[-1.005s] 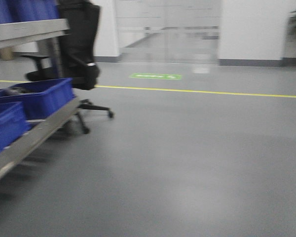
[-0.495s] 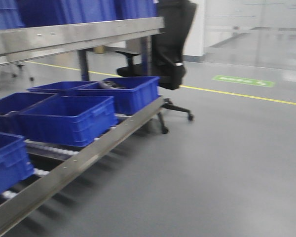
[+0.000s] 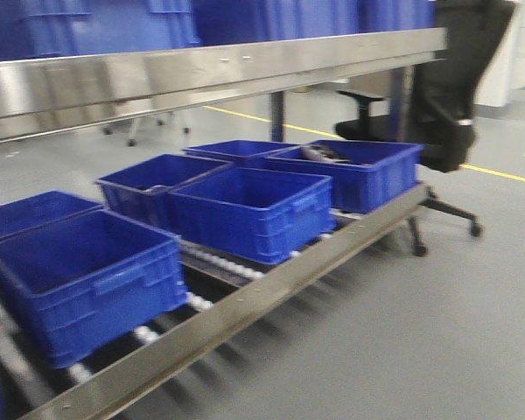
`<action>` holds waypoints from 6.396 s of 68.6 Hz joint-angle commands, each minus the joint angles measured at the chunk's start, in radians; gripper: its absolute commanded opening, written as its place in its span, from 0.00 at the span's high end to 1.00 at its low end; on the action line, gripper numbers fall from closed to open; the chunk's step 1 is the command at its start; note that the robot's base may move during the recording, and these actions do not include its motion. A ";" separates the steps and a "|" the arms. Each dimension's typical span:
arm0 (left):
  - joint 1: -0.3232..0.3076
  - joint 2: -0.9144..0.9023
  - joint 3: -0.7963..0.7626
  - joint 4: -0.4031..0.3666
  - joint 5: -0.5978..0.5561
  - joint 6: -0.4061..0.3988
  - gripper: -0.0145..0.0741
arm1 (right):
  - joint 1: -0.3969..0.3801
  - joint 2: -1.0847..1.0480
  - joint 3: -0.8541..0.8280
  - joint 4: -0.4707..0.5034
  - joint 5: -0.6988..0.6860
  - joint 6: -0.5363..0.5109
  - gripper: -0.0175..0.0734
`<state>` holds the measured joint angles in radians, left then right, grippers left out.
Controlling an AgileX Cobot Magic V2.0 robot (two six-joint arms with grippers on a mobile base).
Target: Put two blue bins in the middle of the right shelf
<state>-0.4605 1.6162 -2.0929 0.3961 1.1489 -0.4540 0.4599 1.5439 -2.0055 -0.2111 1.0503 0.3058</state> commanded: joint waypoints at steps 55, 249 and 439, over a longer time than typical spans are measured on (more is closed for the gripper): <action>-0.003 -0.023 -0.016 0.006 -0.069 0.000 0.96 | 0.003 -0.018 -0.021 0.007 -0.080 -0.002 0.99; -0.003 0.037 -0.012 0.011 0.027 0.000 0.96 | 0.003 0.084 -0.014 0.007 0.126 -0.002 0.99; -0.005 0.087 0.115 -0.130 -0.035 -0.002 0.96 | 0.003 0.088 0.065 0.023 -0.015 0.059 0.99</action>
<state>-0.4601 1.7658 -2.0275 0.2724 1.1911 -0.4558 0.4639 1.6933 -1.9853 -0.1610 1.1197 0.3681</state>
